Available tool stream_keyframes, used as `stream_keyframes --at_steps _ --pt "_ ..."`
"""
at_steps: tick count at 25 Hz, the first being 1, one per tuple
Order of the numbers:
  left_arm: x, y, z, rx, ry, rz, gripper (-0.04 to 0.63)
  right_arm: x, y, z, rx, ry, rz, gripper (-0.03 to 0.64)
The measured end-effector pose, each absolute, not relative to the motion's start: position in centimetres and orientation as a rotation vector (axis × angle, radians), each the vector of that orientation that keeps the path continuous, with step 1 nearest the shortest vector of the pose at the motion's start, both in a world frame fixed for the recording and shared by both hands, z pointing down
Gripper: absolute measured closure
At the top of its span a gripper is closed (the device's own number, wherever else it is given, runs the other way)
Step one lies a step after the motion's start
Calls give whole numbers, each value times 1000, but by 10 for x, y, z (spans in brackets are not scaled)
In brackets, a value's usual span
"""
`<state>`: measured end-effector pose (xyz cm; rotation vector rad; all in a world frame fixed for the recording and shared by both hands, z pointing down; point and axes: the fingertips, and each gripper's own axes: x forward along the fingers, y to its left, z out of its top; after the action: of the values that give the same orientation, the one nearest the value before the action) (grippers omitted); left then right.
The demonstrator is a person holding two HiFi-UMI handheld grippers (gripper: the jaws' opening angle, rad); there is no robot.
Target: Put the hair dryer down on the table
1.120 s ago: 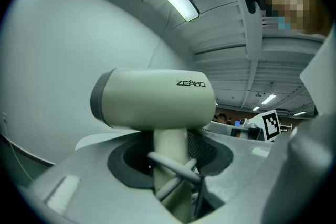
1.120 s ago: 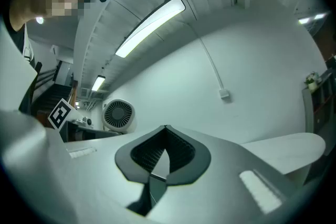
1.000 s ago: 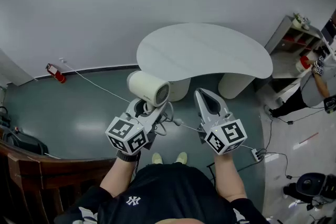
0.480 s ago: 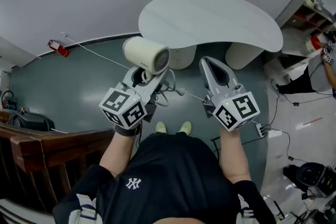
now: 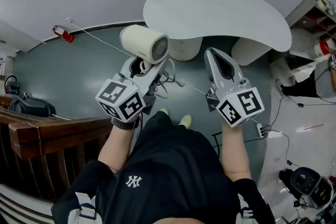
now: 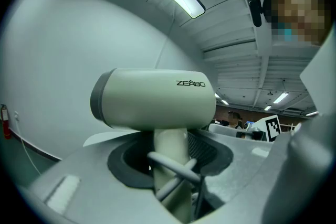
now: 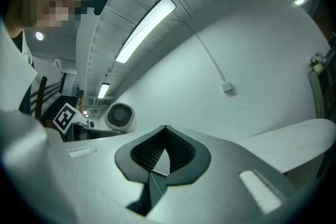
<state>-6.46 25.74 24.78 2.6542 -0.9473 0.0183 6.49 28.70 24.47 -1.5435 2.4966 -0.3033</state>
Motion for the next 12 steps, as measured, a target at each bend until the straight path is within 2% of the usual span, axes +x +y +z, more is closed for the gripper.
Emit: stream_keyframes --at_steps 12 --pt "-77 189 265 2625 -966 18 391 52 220 261 -1533 2520 -325 595"
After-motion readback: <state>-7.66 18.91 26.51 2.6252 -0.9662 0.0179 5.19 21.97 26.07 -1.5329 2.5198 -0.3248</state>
